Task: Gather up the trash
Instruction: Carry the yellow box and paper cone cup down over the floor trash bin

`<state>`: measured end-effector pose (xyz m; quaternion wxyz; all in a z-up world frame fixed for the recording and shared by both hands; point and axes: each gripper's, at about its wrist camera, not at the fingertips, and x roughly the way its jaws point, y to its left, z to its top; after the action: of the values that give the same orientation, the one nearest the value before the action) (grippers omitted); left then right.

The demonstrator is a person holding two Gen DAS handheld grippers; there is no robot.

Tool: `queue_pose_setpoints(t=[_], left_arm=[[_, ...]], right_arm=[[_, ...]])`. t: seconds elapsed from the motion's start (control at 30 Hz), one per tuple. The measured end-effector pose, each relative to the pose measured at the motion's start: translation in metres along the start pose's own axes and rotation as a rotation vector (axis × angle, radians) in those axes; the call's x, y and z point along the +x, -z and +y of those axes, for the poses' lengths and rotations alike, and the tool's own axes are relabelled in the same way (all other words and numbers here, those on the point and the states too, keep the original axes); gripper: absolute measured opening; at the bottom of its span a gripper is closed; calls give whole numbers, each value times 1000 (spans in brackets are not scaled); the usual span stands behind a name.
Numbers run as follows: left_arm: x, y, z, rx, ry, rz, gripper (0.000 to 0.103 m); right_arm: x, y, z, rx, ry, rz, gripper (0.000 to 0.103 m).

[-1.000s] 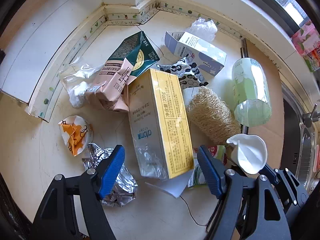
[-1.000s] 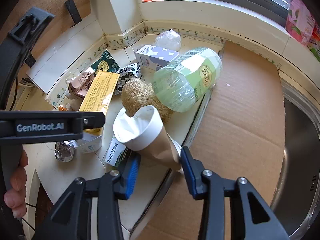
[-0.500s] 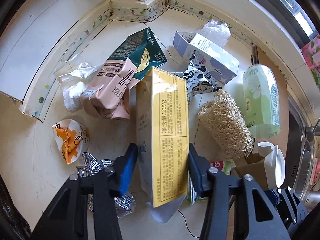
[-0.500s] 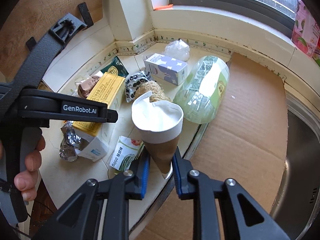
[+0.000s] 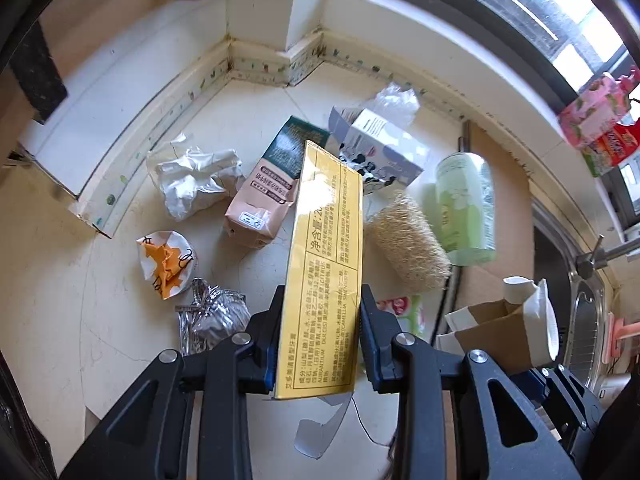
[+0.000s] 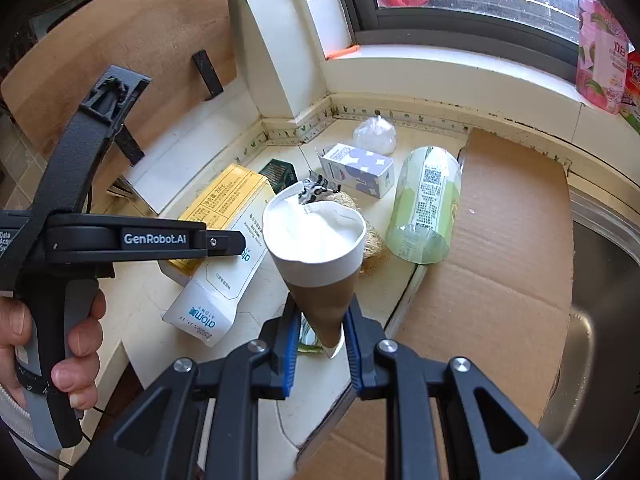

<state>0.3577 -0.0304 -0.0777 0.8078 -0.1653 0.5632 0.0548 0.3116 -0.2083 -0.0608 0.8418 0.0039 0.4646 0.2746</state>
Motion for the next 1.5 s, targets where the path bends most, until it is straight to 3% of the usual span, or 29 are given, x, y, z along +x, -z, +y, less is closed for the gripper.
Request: queue_pose_setpoints(t=[0.4, 0.73, 0.97, 1.2, 1.5], left_arm=[[-124, 50, 28, 85, 138, -108, 31], [-189, 141, 65, 246, 226, -94, 31], [-183, 211, 89, 328, 256, -3, 31], [-159, 270, 93, 406, 256, 117, 31], [-118, 323, 89, 456, 249, 240, 31]], right_arm=[[-73, 32, 52, 35, 11, -91, 21], [-115, 118, 130, 144, 92, -119, 21], [-126, 198, 177, 218, 138, -86, 21], [-133, 269, 193, 324, 163, -9, 21], [-133, 314, 184, 407, 207, 88, 21]])
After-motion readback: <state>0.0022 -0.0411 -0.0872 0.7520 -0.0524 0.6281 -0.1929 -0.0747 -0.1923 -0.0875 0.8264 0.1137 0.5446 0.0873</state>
